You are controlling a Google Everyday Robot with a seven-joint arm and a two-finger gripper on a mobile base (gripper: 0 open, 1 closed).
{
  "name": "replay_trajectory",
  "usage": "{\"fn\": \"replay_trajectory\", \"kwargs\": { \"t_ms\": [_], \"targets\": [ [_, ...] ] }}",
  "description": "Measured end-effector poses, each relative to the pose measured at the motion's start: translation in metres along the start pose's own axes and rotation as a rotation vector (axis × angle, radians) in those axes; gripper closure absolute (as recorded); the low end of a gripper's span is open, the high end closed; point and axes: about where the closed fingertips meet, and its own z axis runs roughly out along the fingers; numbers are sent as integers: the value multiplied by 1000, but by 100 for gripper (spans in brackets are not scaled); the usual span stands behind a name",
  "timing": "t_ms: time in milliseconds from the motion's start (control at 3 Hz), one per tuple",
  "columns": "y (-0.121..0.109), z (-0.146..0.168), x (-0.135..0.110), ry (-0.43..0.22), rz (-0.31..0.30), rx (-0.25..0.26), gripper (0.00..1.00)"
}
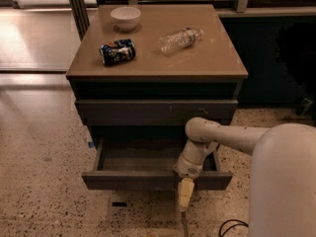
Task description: Open middle drawer
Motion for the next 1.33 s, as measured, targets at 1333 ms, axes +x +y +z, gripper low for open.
{"fn": "replay_trajectory", "kwargs": {
  "t_ms": [1333],
  "targets": [
    [26, 1, 5, -26, 9, -54, 0]
  ]
}}
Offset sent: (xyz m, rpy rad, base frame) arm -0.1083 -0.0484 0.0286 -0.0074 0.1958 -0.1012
